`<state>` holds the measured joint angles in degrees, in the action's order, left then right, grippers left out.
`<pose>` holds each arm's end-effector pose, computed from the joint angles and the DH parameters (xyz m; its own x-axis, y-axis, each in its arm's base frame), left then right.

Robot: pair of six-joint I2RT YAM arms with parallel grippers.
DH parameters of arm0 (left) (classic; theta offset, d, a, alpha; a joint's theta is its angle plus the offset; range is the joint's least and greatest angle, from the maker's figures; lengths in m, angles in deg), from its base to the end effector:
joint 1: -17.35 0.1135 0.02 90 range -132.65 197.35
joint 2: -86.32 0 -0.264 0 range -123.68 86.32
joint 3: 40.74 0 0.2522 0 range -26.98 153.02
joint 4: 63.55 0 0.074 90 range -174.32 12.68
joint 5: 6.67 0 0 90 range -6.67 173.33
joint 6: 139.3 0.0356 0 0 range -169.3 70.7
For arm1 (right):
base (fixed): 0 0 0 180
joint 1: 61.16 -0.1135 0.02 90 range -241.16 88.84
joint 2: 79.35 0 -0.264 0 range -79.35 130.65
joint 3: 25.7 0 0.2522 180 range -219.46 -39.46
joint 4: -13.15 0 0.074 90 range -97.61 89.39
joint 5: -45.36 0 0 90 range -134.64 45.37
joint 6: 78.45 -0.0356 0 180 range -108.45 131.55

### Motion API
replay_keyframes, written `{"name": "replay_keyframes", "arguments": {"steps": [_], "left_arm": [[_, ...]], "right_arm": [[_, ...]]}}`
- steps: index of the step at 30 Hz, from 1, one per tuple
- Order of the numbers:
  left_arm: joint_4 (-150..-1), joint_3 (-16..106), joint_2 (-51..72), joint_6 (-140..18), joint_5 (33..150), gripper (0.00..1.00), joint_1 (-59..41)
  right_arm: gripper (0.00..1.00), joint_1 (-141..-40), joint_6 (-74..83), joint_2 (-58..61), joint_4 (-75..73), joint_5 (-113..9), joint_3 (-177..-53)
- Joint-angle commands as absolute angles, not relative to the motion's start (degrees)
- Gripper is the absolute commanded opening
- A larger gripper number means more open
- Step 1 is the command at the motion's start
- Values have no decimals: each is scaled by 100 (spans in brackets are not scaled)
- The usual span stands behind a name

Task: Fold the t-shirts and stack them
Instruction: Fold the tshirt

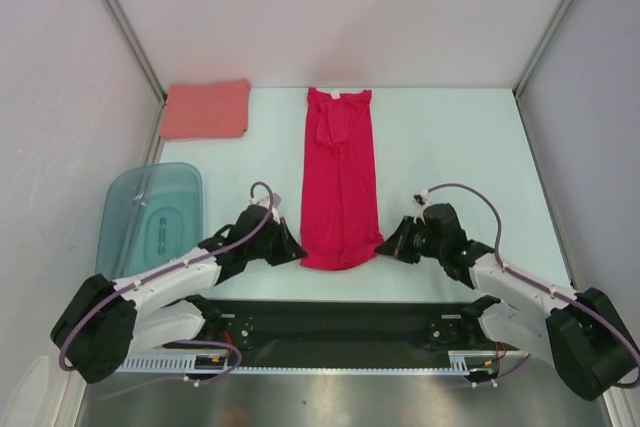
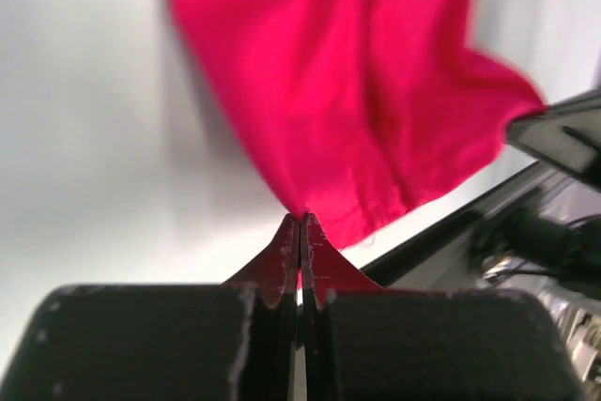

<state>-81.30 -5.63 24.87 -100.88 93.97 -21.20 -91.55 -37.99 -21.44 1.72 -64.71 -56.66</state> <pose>0.1508 -0.1286 0.1577 -0.8993 -0.2680 -0.3457 0.0187 0.7660 -0.6426 0.1567 0.1060 0.1562 -0.8856 0.3091 -0.3466 -0.0514 0.6764 0.7347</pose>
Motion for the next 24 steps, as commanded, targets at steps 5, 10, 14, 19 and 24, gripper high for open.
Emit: {"name": "replay_keyframes", "arguments": {"steps": [5,10,14,19,24], "left_arm": [[-8276,1484,1427,-9712,9467,1,-1177],[-8241,2924,-206,-9422,9827,0,-560],[-8206,3840,-1158,-9404,10099,0,-217],[-8233,4832,-2090,-9465,10416,0,56],[-8241,5370,-2784,-9545,10672,0,232]], "right_arm": [[0,-8402,-3249,-493,396,-6862,-7511],[0,-7866,-3002,913,467,-7239,-8892],[0,-7620,-2897,2265,414,-7478,-10061],[0,-7443,-2940,3243,379,-7750,-11247],[0,-7250,-2984,3946,361,-8005,-11873]]}}
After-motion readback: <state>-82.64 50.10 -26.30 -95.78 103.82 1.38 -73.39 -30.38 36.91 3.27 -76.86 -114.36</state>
